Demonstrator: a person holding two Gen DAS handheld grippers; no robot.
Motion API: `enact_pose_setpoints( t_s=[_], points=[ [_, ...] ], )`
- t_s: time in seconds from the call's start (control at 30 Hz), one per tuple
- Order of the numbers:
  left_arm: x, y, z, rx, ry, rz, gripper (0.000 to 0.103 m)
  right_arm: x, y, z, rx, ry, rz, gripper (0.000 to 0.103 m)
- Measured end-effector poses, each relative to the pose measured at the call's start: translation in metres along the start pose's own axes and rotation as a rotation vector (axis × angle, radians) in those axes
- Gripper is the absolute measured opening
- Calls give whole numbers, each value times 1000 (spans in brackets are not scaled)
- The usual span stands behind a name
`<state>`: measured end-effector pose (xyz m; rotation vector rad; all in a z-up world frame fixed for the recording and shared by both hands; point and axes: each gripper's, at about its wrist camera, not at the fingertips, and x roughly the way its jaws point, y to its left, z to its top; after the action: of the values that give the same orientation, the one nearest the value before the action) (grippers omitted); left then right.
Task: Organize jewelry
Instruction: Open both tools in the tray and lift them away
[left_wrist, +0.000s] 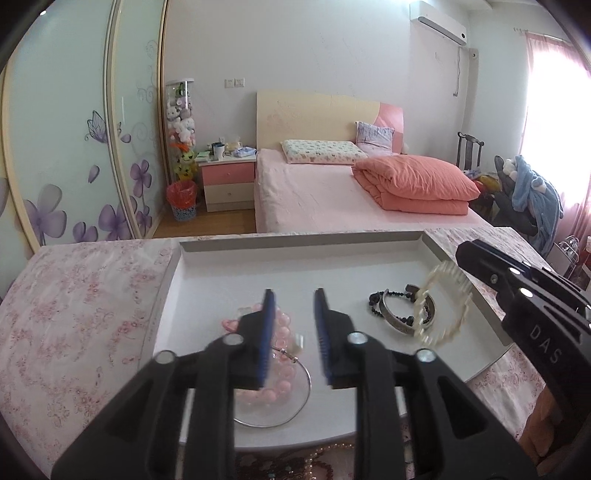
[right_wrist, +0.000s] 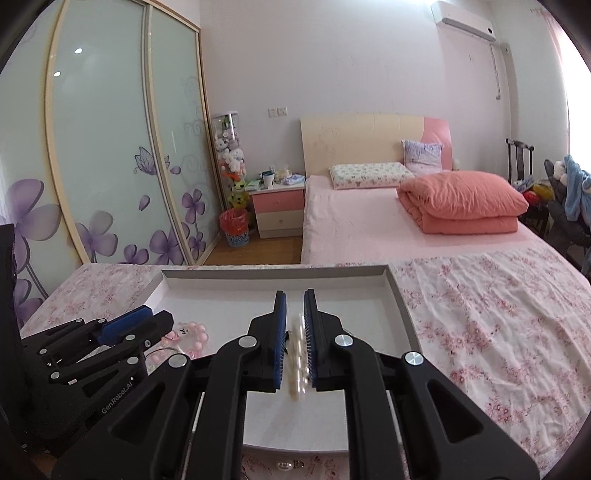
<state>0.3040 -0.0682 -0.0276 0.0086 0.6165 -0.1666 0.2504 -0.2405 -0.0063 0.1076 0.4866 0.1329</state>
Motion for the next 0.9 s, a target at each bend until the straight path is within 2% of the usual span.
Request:
enact_pose_setpoints(
  t_s=[0.13, 0.37, 0.5, 0.8, 0.9],
  points=[
    [-1, 14, 1, -36, 2, 2, 33, -7, -11, 0, 31, -4, -13, 23],
    [-25, 55, 9, -153, -14, 32, 38, -23, -16, -3, 29, 0, -23, 24],
    [-46, 71, 2, -164, -18, 62, 41, -32, -15, -10, 9, 29, -16, 24],
    [-83, 83, -45, -118, 52, 107, 52, -40, -8, -49, -64, 205, 8, 24],
    [-87, 88, -62, -103, 88, 126, 59, -38, -3, -61, -96, 260, 16, 24]
  ],
)
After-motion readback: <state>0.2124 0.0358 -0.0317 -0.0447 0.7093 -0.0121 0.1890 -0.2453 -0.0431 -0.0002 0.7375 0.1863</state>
